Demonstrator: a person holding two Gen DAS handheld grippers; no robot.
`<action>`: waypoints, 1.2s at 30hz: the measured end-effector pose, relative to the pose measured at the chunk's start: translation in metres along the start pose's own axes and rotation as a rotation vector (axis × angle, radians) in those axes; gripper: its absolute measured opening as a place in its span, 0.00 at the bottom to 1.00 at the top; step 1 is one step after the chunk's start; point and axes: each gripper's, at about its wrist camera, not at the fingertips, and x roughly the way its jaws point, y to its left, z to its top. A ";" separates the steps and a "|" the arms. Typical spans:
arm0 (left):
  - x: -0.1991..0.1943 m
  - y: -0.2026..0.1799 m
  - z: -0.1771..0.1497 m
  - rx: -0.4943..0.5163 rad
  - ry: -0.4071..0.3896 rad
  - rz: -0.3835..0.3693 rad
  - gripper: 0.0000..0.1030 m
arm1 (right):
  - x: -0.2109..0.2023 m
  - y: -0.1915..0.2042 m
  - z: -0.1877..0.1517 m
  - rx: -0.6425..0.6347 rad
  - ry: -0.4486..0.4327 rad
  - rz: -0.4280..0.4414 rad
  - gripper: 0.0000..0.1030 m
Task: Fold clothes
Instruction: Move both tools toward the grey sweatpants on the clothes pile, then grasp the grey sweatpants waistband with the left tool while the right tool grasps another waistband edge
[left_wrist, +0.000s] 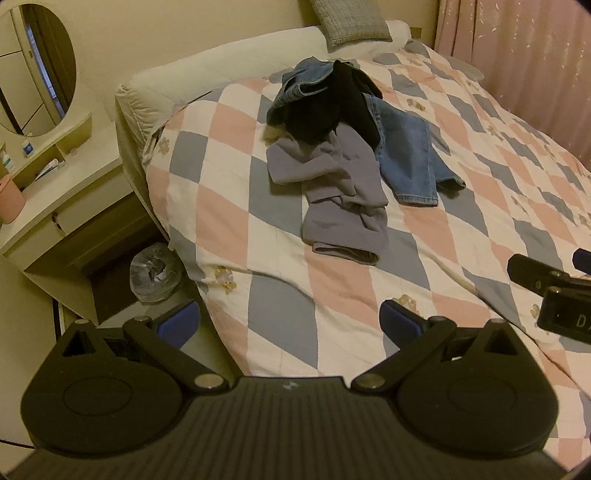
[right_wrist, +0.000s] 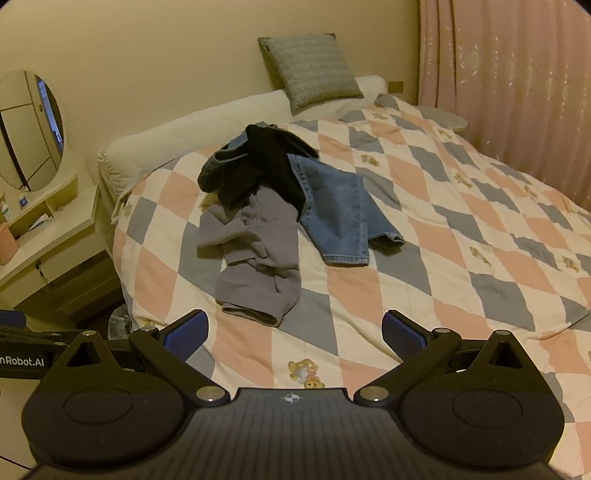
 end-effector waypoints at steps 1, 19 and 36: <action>0.000 0.001 0.000 0.003 0.000 -0.006 0.99 | 0.000 -0.001 -0.001 0.003 0.000 0.000 1.00; 0.087 0.056 -0.027 -0.127 0.143 -0.093 0.98 | 0.075 0.012 -0.040 -0.070 0.104 -0.039 1.00; 0.254 0.114 0.055 -0.183 0.236 -0.281 0.83 | 0.241 0.102 -0.032 -0.543 0.076 -0.107 0.85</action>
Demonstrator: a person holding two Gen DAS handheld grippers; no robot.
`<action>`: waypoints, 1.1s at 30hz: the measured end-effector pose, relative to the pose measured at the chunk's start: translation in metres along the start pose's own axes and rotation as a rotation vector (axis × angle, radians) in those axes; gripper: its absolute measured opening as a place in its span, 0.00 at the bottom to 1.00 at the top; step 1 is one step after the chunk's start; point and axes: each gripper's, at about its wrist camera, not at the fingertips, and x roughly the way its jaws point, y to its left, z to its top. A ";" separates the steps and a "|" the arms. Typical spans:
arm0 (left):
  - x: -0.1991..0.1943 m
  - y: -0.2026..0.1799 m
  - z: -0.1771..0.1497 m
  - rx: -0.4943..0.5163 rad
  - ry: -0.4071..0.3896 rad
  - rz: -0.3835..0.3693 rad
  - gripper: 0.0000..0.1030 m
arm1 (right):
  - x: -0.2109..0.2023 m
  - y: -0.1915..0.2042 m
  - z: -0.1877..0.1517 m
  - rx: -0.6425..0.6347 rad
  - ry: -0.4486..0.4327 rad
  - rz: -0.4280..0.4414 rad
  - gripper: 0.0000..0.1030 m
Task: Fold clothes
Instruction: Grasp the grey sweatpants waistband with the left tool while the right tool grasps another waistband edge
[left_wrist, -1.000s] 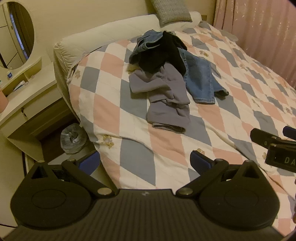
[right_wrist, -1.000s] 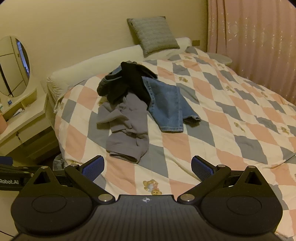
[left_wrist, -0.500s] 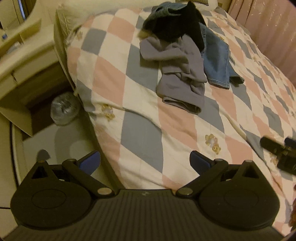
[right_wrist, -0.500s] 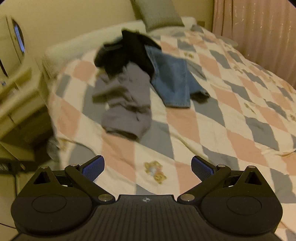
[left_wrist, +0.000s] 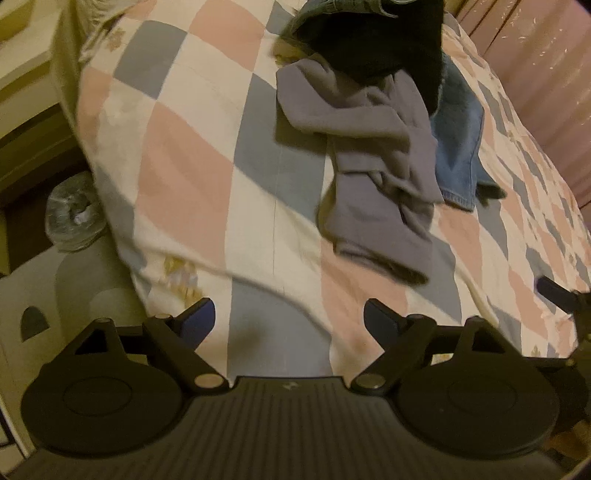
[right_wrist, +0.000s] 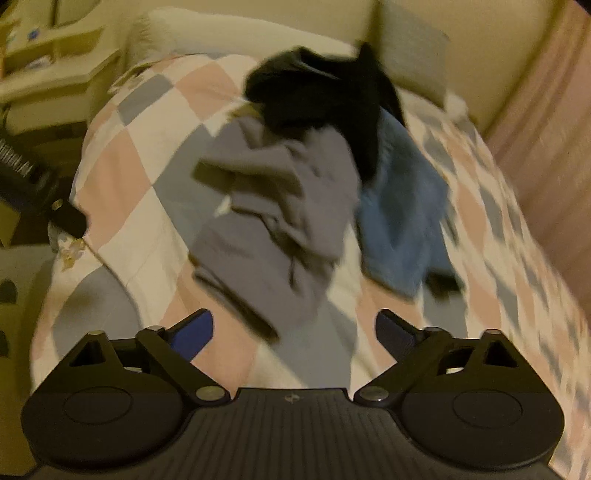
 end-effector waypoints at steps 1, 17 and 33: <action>0.007 0.003 0.007 0.005 0.007 -0.011 0.83 | 0.010 0.008 0.005 -0.036 -0.016 0.000 0.80; 0.086 0.038 0.047 -0.068 0.114 -0.144 0.83 | 0.137 0.093 0.011 -0.524 -0.097 -0.014 0.30; 0.177 -0.007 0.058 -0.141 0.196 -0.334 0.41 | 0.151 -0.120 0.025 0.596 0.068 0.281 0.01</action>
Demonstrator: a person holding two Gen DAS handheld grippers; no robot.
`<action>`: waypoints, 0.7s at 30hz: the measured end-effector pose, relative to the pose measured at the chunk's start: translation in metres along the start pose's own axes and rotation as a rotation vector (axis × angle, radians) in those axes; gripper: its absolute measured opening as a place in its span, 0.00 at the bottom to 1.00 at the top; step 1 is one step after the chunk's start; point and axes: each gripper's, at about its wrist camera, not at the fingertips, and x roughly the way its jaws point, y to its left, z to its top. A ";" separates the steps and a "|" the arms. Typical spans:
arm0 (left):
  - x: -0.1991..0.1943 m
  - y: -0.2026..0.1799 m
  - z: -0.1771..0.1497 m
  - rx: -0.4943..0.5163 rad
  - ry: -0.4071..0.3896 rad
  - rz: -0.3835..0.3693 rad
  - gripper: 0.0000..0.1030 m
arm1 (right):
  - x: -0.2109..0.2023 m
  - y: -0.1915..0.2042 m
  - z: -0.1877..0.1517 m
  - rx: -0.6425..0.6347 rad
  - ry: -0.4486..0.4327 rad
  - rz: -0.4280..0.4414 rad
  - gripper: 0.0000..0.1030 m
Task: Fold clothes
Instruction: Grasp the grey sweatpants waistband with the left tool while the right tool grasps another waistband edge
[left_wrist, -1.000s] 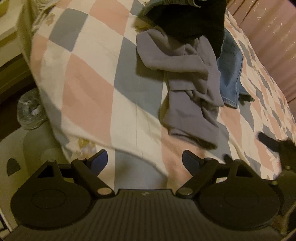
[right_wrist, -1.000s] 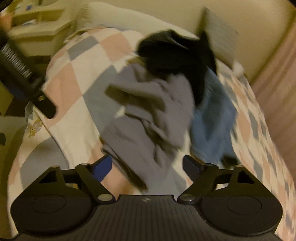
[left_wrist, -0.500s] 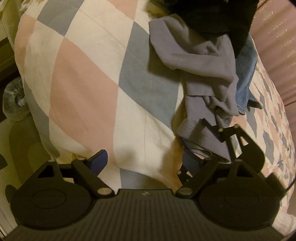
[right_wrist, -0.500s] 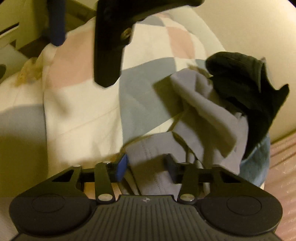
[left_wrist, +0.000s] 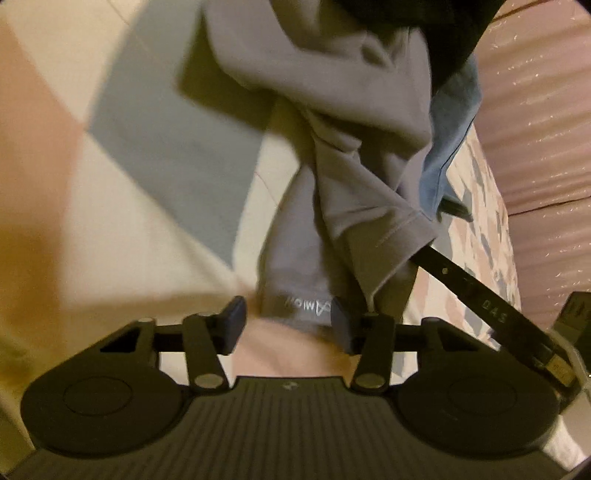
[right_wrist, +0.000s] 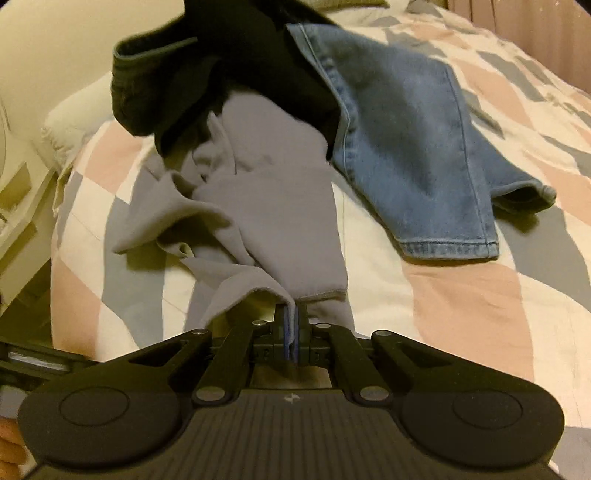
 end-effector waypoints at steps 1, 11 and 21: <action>0.008 0.002 0.002 -0.020 0.003 -0.006 0.41 | 0.002 -0.002 -0.001 0.008 0.004 0.002 0.02; 0.037 -0.004 0.012 -0.064 0.000 -0.111 0.32 | 0.009 0.028 -0.019 -0.258 0.009 -0.002 0.34; -0.021 -0.051 0.016 0.030 -0.145 -0.187 0.08 | -0.083 0.009 0.014 0.065 -0.243 0.079 0.01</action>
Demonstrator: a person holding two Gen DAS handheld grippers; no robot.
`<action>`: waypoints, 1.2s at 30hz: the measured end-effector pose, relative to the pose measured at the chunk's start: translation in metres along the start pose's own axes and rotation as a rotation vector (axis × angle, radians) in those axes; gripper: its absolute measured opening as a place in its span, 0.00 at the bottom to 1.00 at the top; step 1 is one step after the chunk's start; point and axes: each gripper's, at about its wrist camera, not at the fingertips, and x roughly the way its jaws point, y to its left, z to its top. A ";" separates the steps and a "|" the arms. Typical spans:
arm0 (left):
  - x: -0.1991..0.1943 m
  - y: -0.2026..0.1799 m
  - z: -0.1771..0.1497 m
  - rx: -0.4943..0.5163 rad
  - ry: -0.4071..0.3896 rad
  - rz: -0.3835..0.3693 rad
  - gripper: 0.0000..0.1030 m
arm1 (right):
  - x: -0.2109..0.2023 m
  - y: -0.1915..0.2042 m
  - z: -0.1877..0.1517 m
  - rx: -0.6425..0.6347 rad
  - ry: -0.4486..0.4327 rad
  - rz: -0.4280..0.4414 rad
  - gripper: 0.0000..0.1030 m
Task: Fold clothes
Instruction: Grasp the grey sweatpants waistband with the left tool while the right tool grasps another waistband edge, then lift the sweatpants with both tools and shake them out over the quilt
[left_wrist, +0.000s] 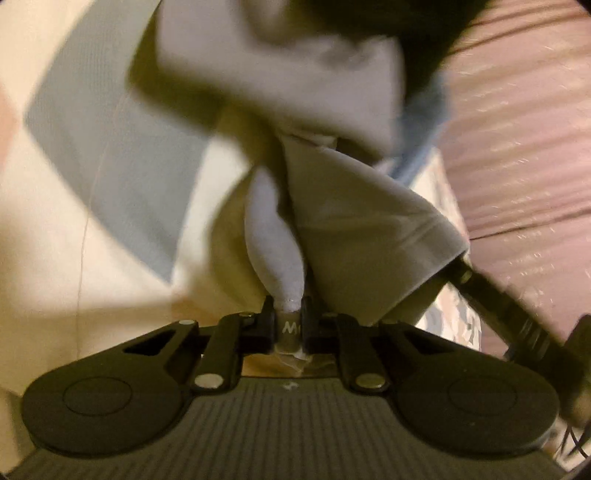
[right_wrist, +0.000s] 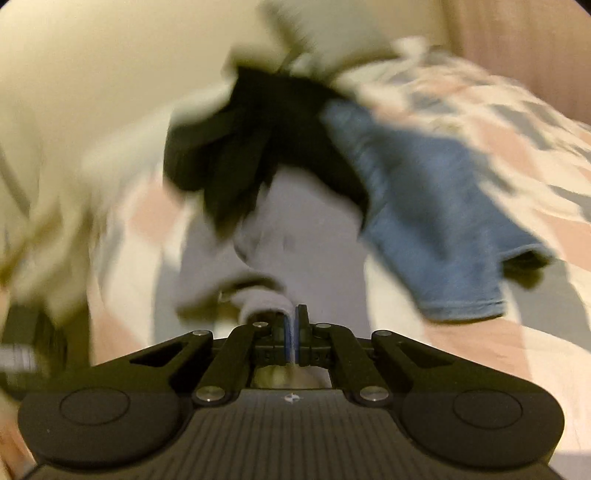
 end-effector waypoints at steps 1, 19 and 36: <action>-0.014 -0.013 0.002 0.040 -0.026 -0.002 0.08 | -0.018 -0.002 0.008 0.039 -0.044 0.008 0.01; -0.296 -0.241 -0.135 0.404 -0.547 0.018 0.08 | -0.335 -0.006 0.047 0.063 -0.482 0.207 0.01; -0.139 -0.323 -0.441 0.400 0.240 0.094 0.15 | -0.506 -0.235 -0.210 0.347 0.132 -0.458 0.10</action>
